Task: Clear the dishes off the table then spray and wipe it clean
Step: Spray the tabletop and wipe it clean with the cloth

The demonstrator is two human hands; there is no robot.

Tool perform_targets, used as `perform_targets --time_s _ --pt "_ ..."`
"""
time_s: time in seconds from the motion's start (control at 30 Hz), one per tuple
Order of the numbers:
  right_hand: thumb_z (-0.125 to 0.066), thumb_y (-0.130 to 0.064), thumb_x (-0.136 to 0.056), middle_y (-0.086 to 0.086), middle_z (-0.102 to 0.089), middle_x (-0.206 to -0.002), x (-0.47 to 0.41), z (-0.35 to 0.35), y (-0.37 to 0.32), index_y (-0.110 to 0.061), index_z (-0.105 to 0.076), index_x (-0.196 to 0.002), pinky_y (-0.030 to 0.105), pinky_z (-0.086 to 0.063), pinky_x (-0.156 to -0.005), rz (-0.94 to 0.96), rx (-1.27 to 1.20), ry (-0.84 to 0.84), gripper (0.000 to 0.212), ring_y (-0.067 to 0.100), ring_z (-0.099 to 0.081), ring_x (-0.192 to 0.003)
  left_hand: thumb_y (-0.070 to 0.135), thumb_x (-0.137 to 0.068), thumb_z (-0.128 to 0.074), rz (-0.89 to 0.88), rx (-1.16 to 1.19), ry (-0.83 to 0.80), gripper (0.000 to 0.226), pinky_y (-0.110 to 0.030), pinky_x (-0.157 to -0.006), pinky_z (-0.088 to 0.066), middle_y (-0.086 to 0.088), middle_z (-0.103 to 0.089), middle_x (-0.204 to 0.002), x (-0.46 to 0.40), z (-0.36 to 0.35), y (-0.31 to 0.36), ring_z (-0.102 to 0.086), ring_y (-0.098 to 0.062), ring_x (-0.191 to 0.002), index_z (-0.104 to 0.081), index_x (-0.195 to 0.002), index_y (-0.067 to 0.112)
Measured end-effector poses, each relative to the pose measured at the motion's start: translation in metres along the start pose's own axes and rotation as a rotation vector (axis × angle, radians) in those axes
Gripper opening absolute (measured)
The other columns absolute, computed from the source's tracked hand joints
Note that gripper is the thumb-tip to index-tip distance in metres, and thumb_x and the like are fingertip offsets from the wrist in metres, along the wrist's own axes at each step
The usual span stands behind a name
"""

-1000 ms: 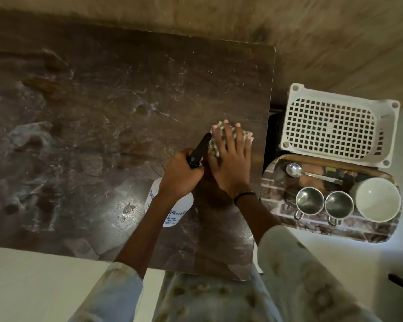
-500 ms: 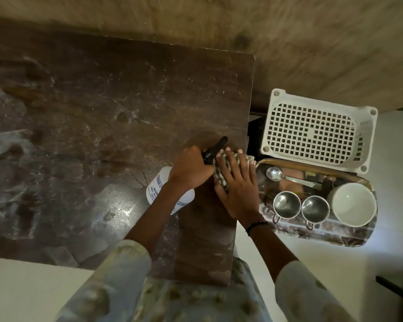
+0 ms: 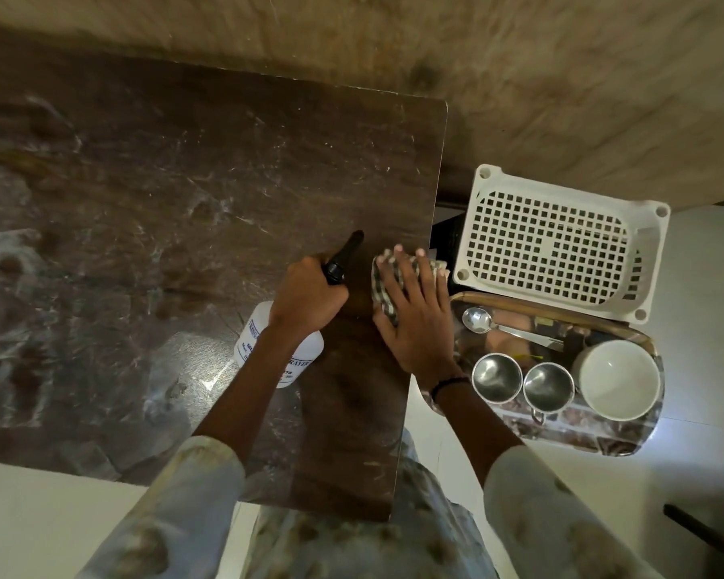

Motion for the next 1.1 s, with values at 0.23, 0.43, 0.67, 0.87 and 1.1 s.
perform_targets --time_s 0.23,0.43,0.67,0.87,1.1 --pt "-0.035 -0.047 -0.094 0.008 -0.020 -0.162 -0.094 0.014 -0.017 -0.022 -0.026 -0.154 0.051 -0.004 -0.119 -0.068 -0.041 0.064 0.066 0.034 -0.010 -0.150 0.006 -0.083 -0.061 0.012 0.131 0.128 0.013 -0.039 -0.074 -0.050 -0.019 -0.066 -0.088 -0.004 0.030 -0.007 -0.062 -0.033 -0.079 -0.065 -0.095 0.009" --pt "-0.040 -0.045 -0.096 0.006 -0.021 -0.162 -0.050 -0.003 -0.043 -0.022 -0.027 -0.154 0.052 -0.013 -0.121 0.185 -0.063 -0.010 0.063 0.030 -0.009 -0.151 0.005 -0.082 -0.059 -0.001 0.104 0.123 0.009 -0.045 -0.069 -0.051 -0.023 -0.066 -0.082 -0.005 0.037 0.001 -0.060 -0.038 -0.070 -0.064 -0.089 0.004" --pt "-0.040 -0.046 -0.095 0.006 -0.019 -0.163 -0.085 0.018 0.010 -0.024 -0.024 -0.155 0.052 -0.011 -0.121 -0.024 0.029 0.059 0.066 0.031 -0.010 -0.150 0.006 -0.084 -0.059 0.006 0.118 0.120 0.011 -0.032 -0.064 -0.048 -0.020 -0.067 -0.089 -0.012 0.042 0.007 -0.062 -0.034 -0.078 -0.064 -0.092 0.010" --pt "-0.038 -0.044 -0.098 0.007 -0.021 -0.162 -0.116 0.006 -0.049 -0.021 -0.036 -0.149 0.052 -0.005 -0.122 0.075 -0.066 0.052 0.056 0.033 -0.009 -0.150 0.006 -0.082 -0.060 -0.011 0.091 0.124 0.010 -0.026 -0.059 -0.042 -0.017 -0.066 -0.082 -0.023 0.044 0.010 -0.061 -0.032 -0.076 -0.065 -0.090 0.005" --pt "-0.042 -0.048 -0.095 0.005 -0.019 -0.162 -0.072 0.012 0.009 -0.024 -0.025 -0.154 0.049 -0.009 -0.122 0.189 -0.008 0.032 0.066 0.029 -0.009 -0.150 0.008 -0.084 -0.060 -0.014 0.075 0.125 0.012 -0.027 -0.064 -0.044 -0.017 -0.068 -0.090 -0.032 0.044 0.022 -0.064 -0.030 -0.083 -0.066 -0.094 0.011"
Point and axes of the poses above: each hand's wrist, its own x-axis away from the middle knuckle, its own z-axis out of the back of the hand, y = z × x, the point moved 8 cm from there along -x, towards the middle knuckle
